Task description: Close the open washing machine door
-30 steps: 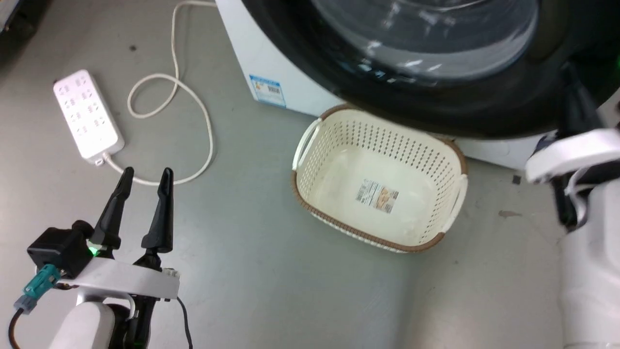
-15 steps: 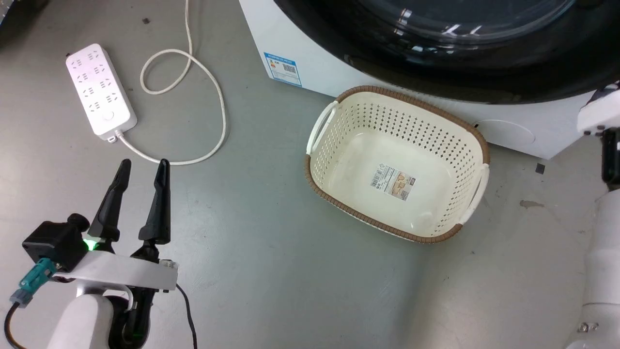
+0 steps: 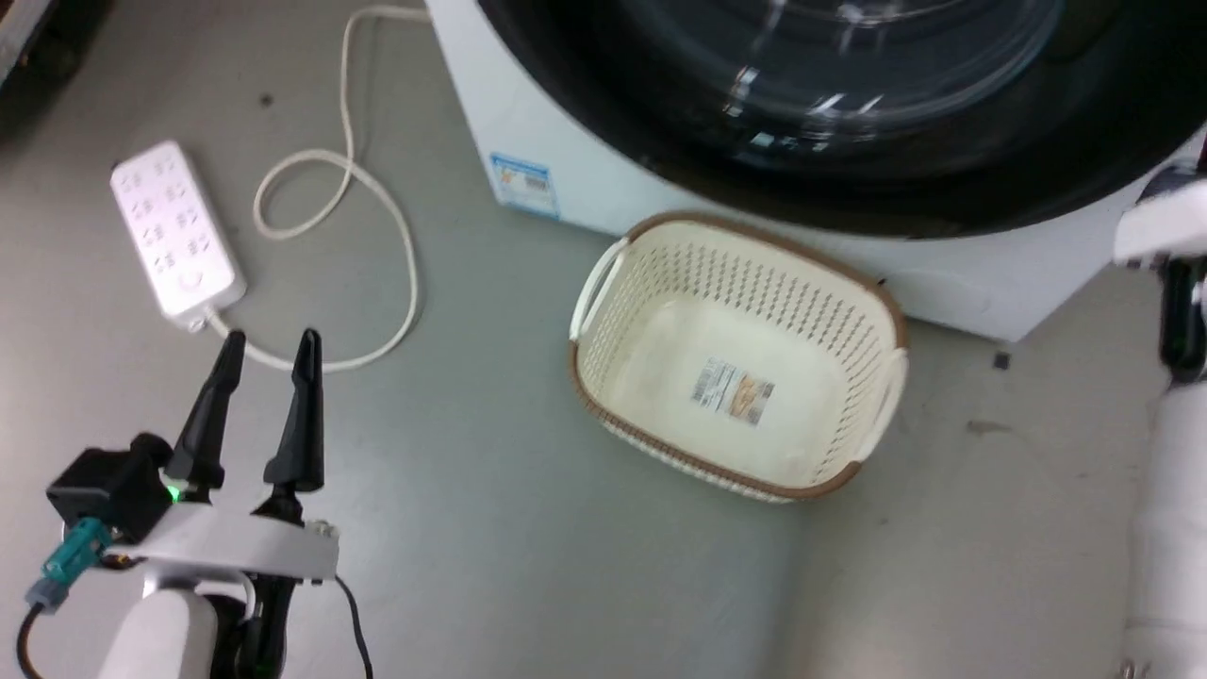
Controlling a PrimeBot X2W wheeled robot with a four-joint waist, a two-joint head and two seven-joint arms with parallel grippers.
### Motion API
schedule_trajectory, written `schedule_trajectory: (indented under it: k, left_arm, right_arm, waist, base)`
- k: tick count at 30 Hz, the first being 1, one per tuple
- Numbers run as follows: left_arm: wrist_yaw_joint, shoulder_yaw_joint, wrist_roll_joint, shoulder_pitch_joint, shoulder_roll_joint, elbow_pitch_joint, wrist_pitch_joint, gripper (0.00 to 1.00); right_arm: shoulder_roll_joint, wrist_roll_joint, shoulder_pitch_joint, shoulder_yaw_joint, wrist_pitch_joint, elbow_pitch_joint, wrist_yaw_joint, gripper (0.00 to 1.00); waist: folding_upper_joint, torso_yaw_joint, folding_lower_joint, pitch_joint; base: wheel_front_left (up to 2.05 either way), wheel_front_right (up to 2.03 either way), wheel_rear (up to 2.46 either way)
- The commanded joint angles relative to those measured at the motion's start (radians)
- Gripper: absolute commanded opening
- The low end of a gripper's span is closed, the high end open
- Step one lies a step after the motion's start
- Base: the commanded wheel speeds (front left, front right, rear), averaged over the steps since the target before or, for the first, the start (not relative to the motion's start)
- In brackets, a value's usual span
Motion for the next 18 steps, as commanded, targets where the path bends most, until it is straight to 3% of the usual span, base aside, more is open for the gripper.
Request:
schedule_trajectory:
  k: [1,12,18]
  left_arm:
    - [0.003,0.005,0.008,0.020,-0.007,0.002,-0.005,1.00]
    - [0.048,0.001,0.050,0.114,-0.016,-0.031,0.000,1.00]
    - [0.071,-0.004,0.057,0.142,-0.018,-0.050,0.012,1.00]
  right_arm:
    - [-0.005,0.019,0.043,0.013,-0.006,-0.015,-0.001,0.00]
    - [-0.005,0.152,0.418,0.206,0.023,-0.176,-0.001,0.00]
    - [-0.005,0.191,0.585,0.269,0.052,-0.252,-0.001,0.00]
  waist:
    - [-0.0001,-0.053,0.0000,-0.062]
    - [-0.0001,-0.212,0.0000,-0.211]
    - [-0.0001,-0.259,0.0000,-0.255]
  base:
    - [0.00,0.00,0.00]
    - [0.00,0.00,0.00]
    - [0.00,0.00,0.00]
